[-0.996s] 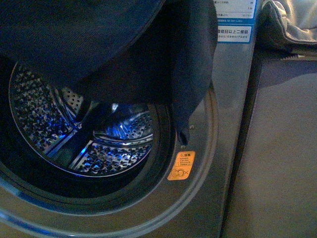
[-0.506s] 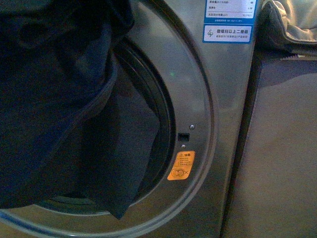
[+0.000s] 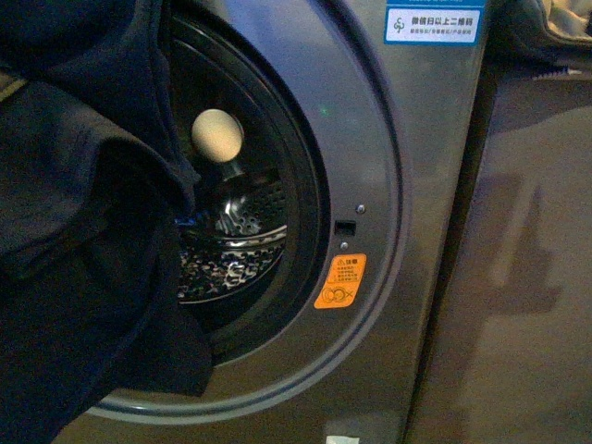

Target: Put clothes into washing machine

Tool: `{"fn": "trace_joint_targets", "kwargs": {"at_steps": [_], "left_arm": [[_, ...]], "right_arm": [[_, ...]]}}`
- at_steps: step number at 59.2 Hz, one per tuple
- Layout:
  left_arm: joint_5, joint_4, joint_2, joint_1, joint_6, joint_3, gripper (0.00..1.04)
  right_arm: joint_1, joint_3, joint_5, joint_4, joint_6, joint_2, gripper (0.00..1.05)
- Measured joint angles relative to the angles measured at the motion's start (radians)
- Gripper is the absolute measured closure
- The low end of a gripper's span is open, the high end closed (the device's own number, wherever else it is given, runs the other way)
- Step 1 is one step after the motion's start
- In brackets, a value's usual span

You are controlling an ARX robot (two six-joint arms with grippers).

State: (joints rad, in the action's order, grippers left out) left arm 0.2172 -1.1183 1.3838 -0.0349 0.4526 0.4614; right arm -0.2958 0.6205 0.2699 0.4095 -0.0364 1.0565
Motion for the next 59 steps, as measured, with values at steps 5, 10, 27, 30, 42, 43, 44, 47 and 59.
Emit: {"fn": "trace_joint_targets", "kwargs": {"at_steps": [5, 10, 27, 30, 42, 43, 44, 47, 59], "left_arm": [[-0.013, -0.027, 0.045, -0.006, -0.01, -0.002, 0.98], [-0.025, -0.057, 0.093, -0.016, -0.024, -0.002, 0.98], [-0.092, -0.121, 0.347, -0.051, -0.064, 0.052, 0.98], [-0.099, -0.128, 0.378, -0.053, -0.069, 0.067, 0.98], [-0.152, -0.135, 0.526, -0.066, -0.091, 0.204, 0.98], [-0.158, -0.13, 0.54, -0.066, -0.093, 0.223, 0.98], [-0.164, -0.125, 0.552, -0.066, -0.097, 0.241, 0.98], [-0.184, -0.099, 0.597, -0.066, -0.116, 0.314, 0.98], [-0.234, 0.013, 0.727, -0.066, -0.144, 0.512, 0.98]], "right_arm": [[0.027, -0.062, -0.018, 0.029, 0.015, -0.052, 0.43], [0.055, -0.12, -0.035, 0.054, 0.023, -0.102, 0.53], [0.132, -0.314, -0.115, 0.101, 0.033, -0.229, 0.96], [0.14, -0.33, -0.121, 0.103, 0.033, -0.243, 1.01], [0.182, -0.418, -0.161, 0.106, 0.035, -0.331, 1.02], [0.187, -0.426, -0.165, 0.106, 0.035, -0.341, 1.02], [0.19, -0.435, -0.169, 0.105, 0.035, -0.35, 1.02], [0.206, -0.461, -0.187, 0.098, 0.035, -0.383, 1.02], [0.292, -0.513, -0.264, 0.064, 0.035, -0.471, 1.02]]}}
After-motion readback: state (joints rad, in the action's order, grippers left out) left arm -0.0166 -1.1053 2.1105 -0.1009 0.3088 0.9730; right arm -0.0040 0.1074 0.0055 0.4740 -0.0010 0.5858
